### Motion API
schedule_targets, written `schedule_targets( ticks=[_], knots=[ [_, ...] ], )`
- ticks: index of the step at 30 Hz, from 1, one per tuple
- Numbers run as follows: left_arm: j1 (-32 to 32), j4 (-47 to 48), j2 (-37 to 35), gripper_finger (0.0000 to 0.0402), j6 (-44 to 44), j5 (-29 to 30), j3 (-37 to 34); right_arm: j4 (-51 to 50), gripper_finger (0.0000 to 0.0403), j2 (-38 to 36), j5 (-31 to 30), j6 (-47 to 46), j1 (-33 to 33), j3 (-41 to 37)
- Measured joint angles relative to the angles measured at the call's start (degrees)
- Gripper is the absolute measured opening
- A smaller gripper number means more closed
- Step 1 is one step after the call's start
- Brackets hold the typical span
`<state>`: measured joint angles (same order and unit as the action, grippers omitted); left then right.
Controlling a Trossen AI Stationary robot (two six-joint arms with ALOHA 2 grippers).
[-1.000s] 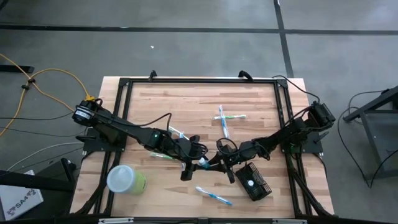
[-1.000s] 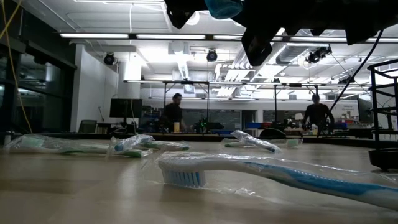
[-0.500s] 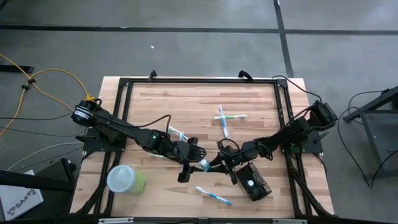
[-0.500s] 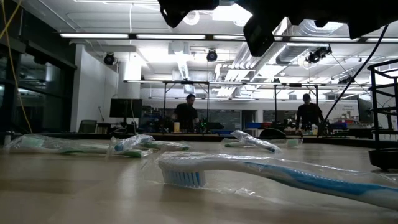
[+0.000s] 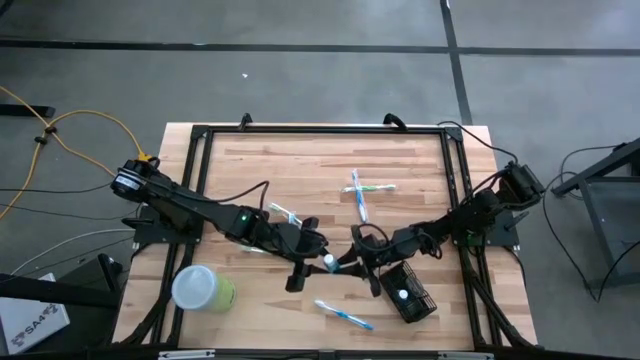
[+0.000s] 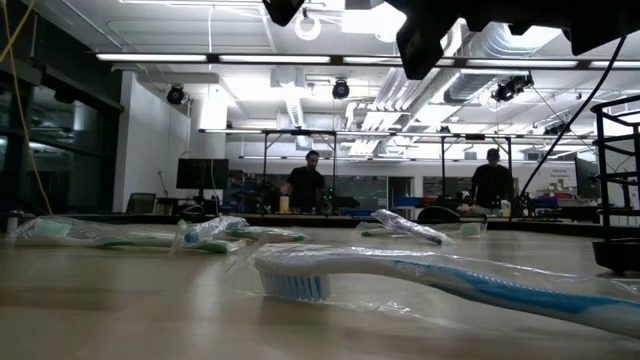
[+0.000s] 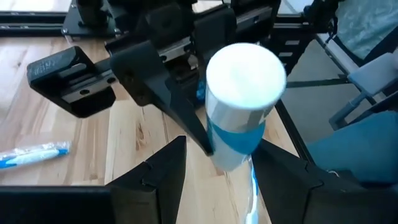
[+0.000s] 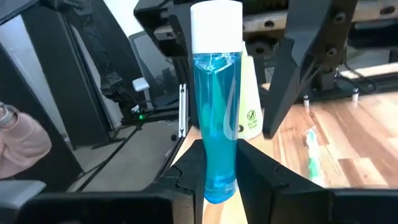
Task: Pick & Place toothbrushing station
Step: Put the blue mouthwash into the middle section of the black wire organizer
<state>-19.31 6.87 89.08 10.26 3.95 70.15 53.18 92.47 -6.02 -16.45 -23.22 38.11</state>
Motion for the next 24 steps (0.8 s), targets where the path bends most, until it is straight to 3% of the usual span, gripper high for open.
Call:
schedule_targets(
  ticks=[9, 24],
  knots=[
    [0.0, -1.6, -0.5, 0.0175, -0.5, -0.1, 0.0, 2.5, 0.0066, 0.0, -4.2, 3.8, -0.8, 0.0],
    [0.0, -4.3, -0.5, 0.0175, -3.0, 0.9, 0.0, 8.4, 0.0066, 0.1, -16.6, 13.5, -6.2, 0.0]
  ],
)
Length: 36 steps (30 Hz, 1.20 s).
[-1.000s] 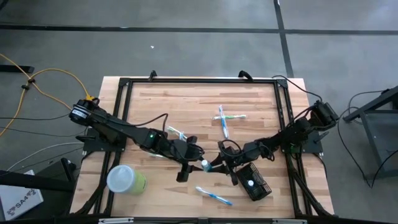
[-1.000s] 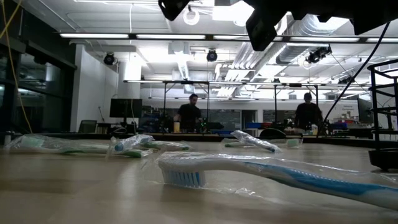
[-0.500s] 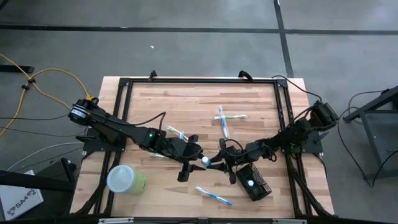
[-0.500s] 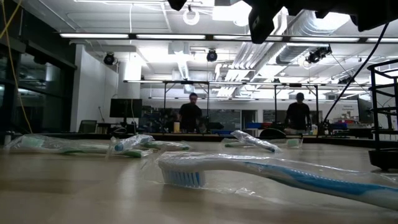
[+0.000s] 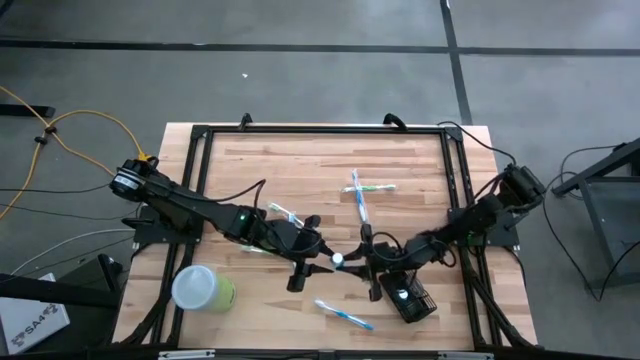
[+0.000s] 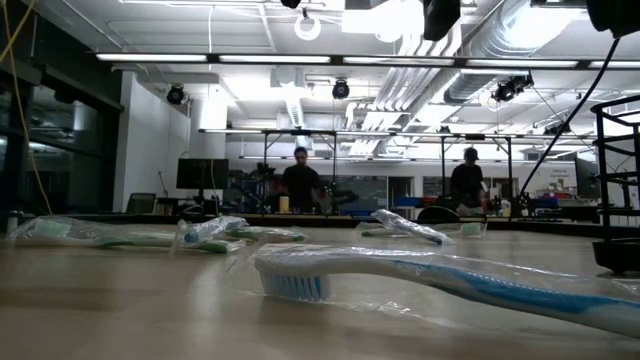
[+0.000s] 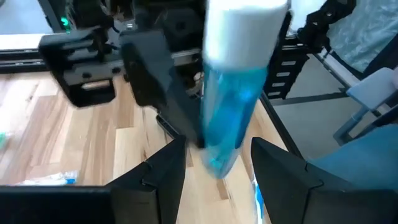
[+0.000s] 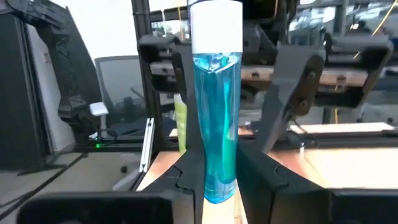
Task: Pick & Place toothbrushing station
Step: Put the blue mouthwash into the middle section of the black wire organizer
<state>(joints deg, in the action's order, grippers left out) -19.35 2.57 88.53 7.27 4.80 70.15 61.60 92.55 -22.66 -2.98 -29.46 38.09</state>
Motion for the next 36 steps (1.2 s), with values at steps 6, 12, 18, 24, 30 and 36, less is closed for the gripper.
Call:
schedule_targets(
  ticks=[6, 12, 18, 24, 30, 36],
  knots=[
    [0.0, -1.8, 0.0, 0.0175, -0.5, 0.0, 0.0, 0.0, 0.0066, 0.0, -1.5, 0.3, -0.6, 0.0],
    [-0.1, -3.7, 0.0, 0.0175, -1.5, 0.0, 0.0, 0.0, 0.0066, 0.0, -1.5, 0.3, -0.6, 0.0],
    [-0.1, -4.1, 0.0, 0.0175, -1.4, 0.0, 0.0, 1.2, 0.0066, 0.0, -1.5, 1.3, -0.6, 0.0],
    [-0.1, -4.7, 0.0, 0.0175, -1.5, 0.0, 0.0, 2.1, 0.0066, 0.0, -1.5, 1.7, -0.6, 0.0],
    [-0.1, -6.2, 0.0, 0.0175, -2.4, 0.0, 0.0, 2.1, 0.0066, 0.0, -1.4, 1.8, -0.6, 0.0],
    [-0.1, -6.9, 0.0, 0.0175, -2.7, 0.0, 0.0, 2.1, 0.0066, 0.0, -1.4, 1.8, -0.6, 0.0]
  ],
)
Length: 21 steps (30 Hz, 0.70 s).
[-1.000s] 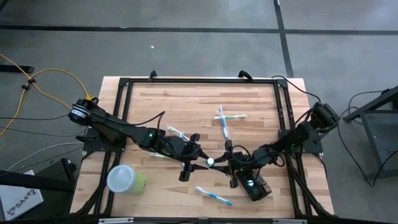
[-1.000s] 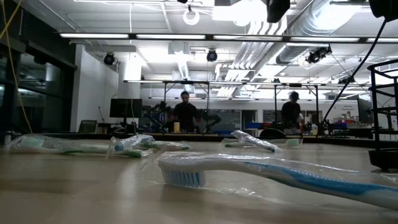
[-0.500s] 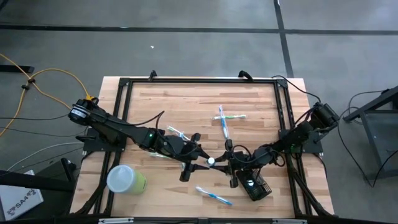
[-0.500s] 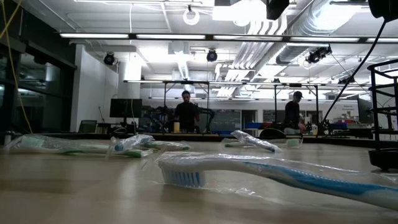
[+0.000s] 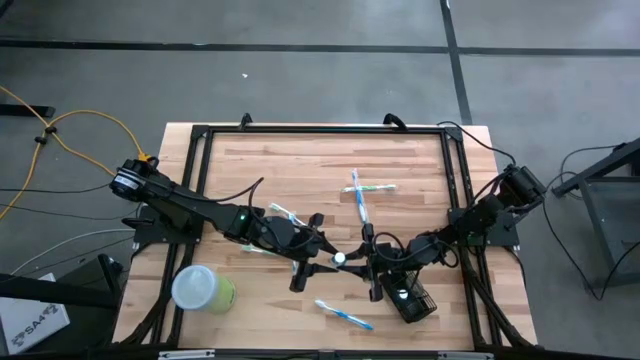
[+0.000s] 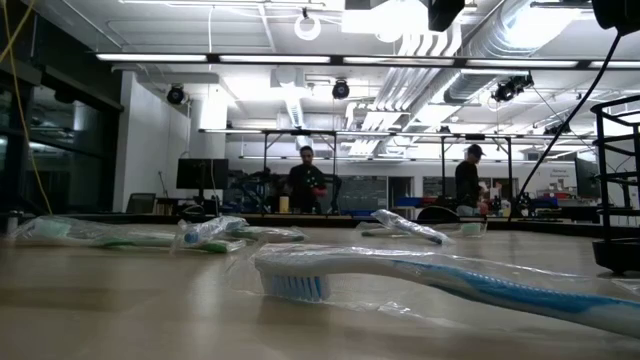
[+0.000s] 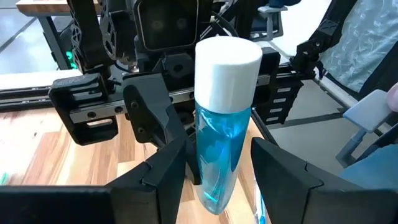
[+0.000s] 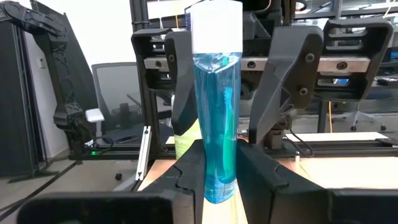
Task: Pick & Place toothbrushing station
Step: Put the blue mouthwash into the middle section of the black wire organizer
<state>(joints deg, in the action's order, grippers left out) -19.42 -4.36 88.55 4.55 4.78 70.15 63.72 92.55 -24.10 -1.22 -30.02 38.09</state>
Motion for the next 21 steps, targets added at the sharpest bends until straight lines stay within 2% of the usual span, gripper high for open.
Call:
schedule_targets(
  ticks=[6, 16, 21],
  knots=[
    [0.2, -0.1, 0.0, 0.016, 0.2, 0.3, 0.0, 0.3, 0.0066, 0.0, 0.2, 0.0, 0.0, 0.0],
    [0.2, -0.1, 0.0, 0.009, 0.3, 1.4, 0.0, 0.4, 0.0066, 0.0, 0.2, 0.0, 0.0, 0.0],
    [0.2, 0.0, 0.0, 0.0074, 0.4, 1.4, 0.0, 0.3, 0.0066, 0.0, 0.6, 0.0, 0.0, 0.0]
  ],
)
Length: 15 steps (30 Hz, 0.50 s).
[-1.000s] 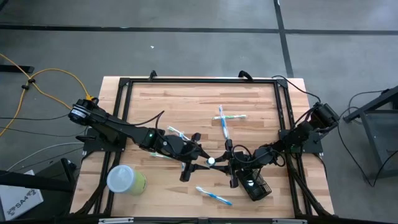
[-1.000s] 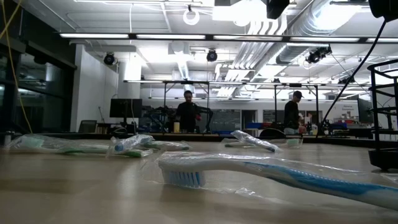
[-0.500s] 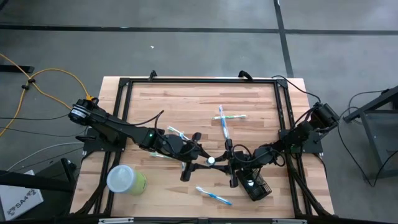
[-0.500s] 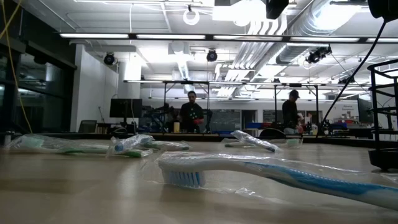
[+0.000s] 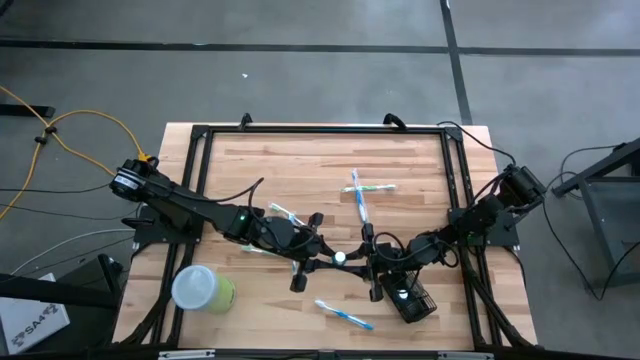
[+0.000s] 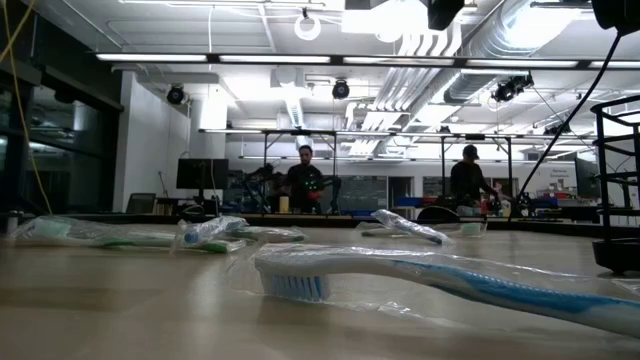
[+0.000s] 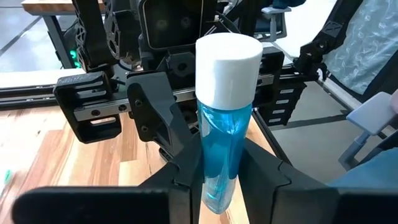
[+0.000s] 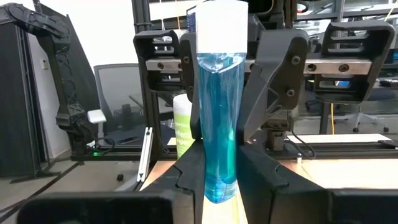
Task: Pick & Place toothbrushing station
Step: Put the blue mouthwash into the middle section of the black wire organizer
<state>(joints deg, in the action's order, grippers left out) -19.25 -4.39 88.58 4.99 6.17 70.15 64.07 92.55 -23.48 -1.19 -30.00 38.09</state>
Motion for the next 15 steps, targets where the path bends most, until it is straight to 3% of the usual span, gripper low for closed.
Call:
schedule_targets(
  ticks=[5, 15],
  knots=[
    [0.0, 0.0, 0.0, 0.0071, 0.0, 0.0, 0.0, 0.0, 0.0078, 0.0, 0.7, 0.0, 0.0, 0.0],
    [-0.1, 0.0, 0.0, 0.007, 1.0, 0.1, 0.0, -0.2, 0.0141, 0.0, 1.2, -0.6, 0.0, 0.0]
  ],
)
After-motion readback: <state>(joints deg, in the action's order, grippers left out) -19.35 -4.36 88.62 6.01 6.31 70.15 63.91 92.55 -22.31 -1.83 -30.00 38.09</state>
